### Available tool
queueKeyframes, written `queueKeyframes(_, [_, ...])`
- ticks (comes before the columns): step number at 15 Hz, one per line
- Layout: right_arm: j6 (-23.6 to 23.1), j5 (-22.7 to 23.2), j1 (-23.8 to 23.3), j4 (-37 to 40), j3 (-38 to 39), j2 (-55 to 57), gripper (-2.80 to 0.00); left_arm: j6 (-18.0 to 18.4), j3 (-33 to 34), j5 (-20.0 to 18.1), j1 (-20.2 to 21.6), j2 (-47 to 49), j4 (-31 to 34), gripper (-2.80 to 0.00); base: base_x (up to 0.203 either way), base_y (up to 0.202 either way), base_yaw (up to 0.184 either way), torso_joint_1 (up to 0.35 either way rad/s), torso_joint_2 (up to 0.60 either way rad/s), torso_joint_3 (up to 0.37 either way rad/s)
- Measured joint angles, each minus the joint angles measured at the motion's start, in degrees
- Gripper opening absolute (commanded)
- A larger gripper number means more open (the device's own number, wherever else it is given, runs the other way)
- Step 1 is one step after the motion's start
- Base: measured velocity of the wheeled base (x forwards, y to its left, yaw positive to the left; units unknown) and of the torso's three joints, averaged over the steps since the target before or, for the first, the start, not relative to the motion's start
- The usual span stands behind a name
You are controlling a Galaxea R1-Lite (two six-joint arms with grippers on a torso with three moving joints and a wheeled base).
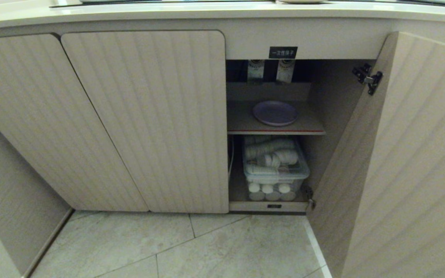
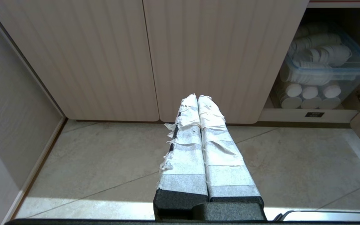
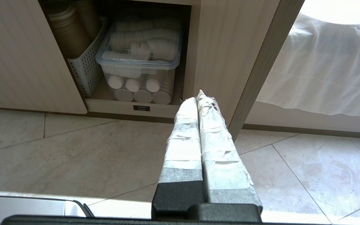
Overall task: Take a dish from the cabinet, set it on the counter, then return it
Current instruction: Close the cabinet door
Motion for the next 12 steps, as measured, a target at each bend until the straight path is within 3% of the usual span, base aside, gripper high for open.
queueKeyframes(7, [0.2, -0.4, 0.0, 0.0, 0.0, 0.0, -2.8, 0.0, 0.0, 0.0, 0.0, 0.0, 0.0, -2.8, 0.0, 0.0, 0.0, 0.0, 0.0, 0.0])
queueKeyframes(10, [5.5, -2.1, 0.0, -0.6, 0.0, 0.0, -2.8, 0.0, 0.0, 0.0, 0.0, 0.0, 0.0, -2.8, 0.0, 0.0, 0.0, 0.0, 0.0, 0.0])
queueKeyframes(12, [5.4, -2.3, -0.1, -1.2, 0.0, 0.0, -2.8, 0.0, 0.0, 0.1, 0.0, 0.0, 0.0, -2.8, 0.0, 0.0, 0.0, 0.0, 0.0, 0.0])
